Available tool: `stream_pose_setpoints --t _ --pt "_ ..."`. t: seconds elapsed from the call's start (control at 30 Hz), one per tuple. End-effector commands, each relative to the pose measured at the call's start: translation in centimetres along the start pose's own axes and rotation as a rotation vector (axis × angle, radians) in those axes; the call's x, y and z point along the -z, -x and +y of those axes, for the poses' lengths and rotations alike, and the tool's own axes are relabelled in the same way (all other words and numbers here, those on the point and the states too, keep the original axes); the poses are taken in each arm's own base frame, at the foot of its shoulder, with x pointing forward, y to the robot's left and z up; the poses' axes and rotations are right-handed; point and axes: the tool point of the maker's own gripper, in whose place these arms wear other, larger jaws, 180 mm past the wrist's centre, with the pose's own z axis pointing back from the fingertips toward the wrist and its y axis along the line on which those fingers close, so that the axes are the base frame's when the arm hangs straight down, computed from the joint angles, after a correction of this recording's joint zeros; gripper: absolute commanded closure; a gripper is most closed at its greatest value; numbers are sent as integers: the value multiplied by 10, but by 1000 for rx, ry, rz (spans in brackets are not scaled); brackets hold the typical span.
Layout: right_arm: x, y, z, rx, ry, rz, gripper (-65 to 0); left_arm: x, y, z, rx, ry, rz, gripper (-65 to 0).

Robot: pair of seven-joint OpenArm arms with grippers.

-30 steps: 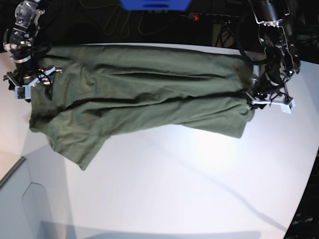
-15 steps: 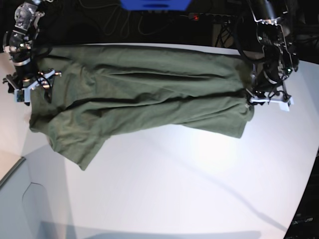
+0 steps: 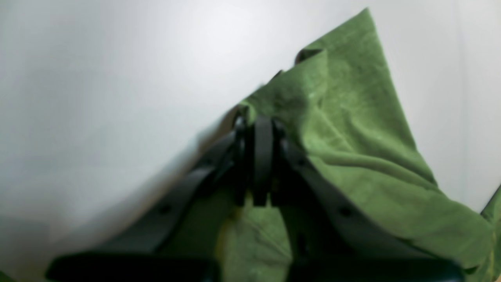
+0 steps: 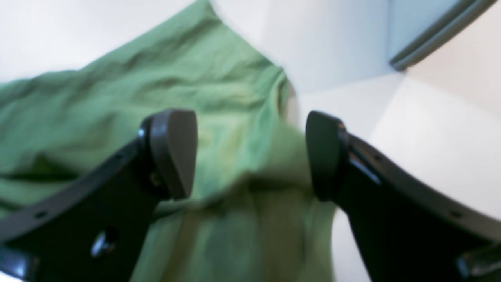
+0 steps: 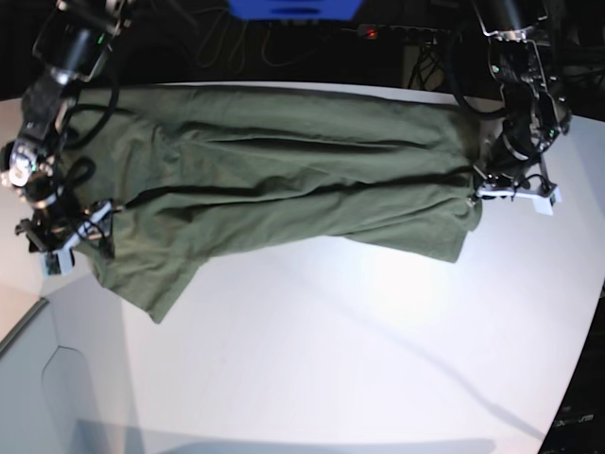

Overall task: Layout the t-shirt on the table in an organized manner, then fold the t-shirt properly
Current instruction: 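Pull the grasped shirt edge taut between both grippers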

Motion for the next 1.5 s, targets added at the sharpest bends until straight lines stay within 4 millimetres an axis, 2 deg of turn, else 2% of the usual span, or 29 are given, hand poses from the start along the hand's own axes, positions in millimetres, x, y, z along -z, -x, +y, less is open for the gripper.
stream_pose_setpoints --t 0.0,0.1,0.2,0.37,0.47,0.6,0.67,0.83,0.9,1.0,1.1,1.23,1.3,1.33,1.4,1.47 --pt "5 -15 -14 -11 9 -22 -436 -3 -13 -5 11 19 -34 0" --pt "28 -21 -25 -9 -23 16 -436 -5 -15 -6 17 21 -41 0" --pt "50 -13 -30 25 -62 78 -435 -6 -13 -2 18 13 -38 0" --pt "75 -15 -41 142 -99 109 -435 -6 -13 -2 19 13 -39 0" --pt "83 -14 -37 198 -116 91 -435 -6 -13 -2 19 13 -39 0" --pt "87 -6 -41 233 -67 71 -435 -6 -13 -2 19 13 -39 0" --pt "89 -4 -32 200 -84 77 -435 -6 -13 -2 19 13 -39 0" --pt "90 17 -12 146 -109 133 -434 -6 -13 -2 19 13 -39 0" --pt "91 21 -16 134 -78 145 -433 -6 -14 -1 23 10 -41 0" --pt "89 35 -10 111 -81 180 -427 -6 -14 -1 23 10 -41 0" --pt "88 44 -3 87 -100 204 -349 -6 -14 -1 23 10 -41 0" --pt "90 44 7 86 -116 202 -150 -6 -14 -1 21 10 -41 0" --pt "90 40 5 90 -111 193 -34 -6 -14 -1 20 11 -41 0" --pt "91 39 5 90 -110 191 0 -6 -14 -2 20 12 -43 0" --pt "91 35 2 88 -105 184 0 -8 -21 -8 26 25 -57 0" --pt "92 19 -4 69 -93 143 0 -13 -30 -15 36 39 -84 0"
